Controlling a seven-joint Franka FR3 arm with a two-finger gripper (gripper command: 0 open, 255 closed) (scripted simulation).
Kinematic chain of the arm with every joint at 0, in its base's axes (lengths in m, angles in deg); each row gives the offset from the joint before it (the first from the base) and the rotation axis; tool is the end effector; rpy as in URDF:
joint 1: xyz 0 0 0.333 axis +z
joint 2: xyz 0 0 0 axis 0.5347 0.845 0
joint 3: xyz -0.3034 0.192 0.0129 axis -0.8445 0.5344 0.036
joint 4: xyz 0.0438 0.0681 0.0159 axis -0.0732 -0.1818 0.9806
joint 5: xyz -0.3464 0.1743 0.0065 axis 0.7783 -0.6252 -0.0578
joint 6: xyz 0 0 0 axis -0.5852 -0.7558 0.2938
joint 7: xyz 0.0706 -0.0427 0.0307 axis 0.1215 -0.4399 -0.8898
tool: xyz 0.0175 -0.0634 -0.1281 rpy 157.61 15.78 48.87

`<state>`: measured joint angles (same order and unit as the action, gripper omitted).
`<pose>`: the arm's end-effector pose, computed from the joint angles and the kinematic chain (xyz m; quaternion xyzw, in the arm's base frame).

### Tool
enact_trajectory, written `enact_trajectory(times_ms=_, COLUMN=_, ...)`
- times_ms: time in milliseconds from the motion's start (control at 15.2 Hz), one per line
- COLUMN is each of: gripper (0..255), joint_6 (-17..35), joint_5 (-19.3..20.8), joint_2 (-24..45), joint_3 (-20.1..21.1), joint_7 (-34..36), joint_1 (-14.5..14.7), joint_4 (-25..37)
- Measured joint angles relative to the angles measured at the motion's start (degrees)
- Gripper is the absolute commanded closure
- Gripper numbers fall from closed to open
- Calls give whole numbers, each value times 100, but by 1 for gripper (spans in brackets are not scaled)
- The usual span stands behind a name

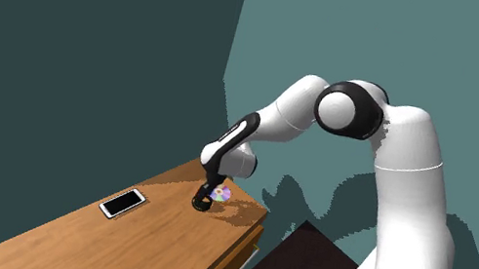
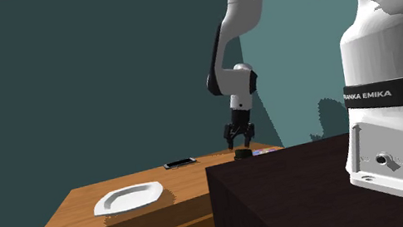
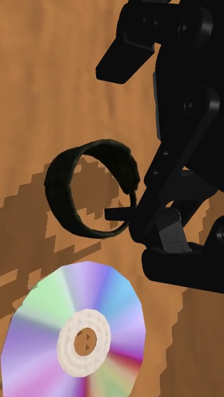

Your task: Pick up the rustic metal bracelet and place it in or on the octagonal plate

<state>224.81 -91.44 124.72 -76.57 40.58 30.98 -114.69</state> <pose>0.5879 -0.0054 0.1077 -0.9811 -0.1634 -0.0504 0.0907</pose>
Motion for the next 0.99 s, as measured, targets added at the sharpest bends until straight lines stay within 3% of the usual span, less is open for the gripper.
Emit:
enact_trajectory(times_ms=528, gripper=0, joint_6=107, joint_5=-36, joint_2=206, joint_3=51, joint_7=-30, joint_1=-11, joint_4=110)
enact_trajectory(times_ms=594, gripper=255, joint_6=107, joint_5=-36, joint_2=206, joint_3=51, joint_7=-30, joint_1=-11, joint_4=110)
enact_trajectory(times_ms=990, gripper=255, joint_6=103, joint_5=-36, joint_2=204, joint_3=53, joint_7=-30, joint_1=-10, joint_4=107)
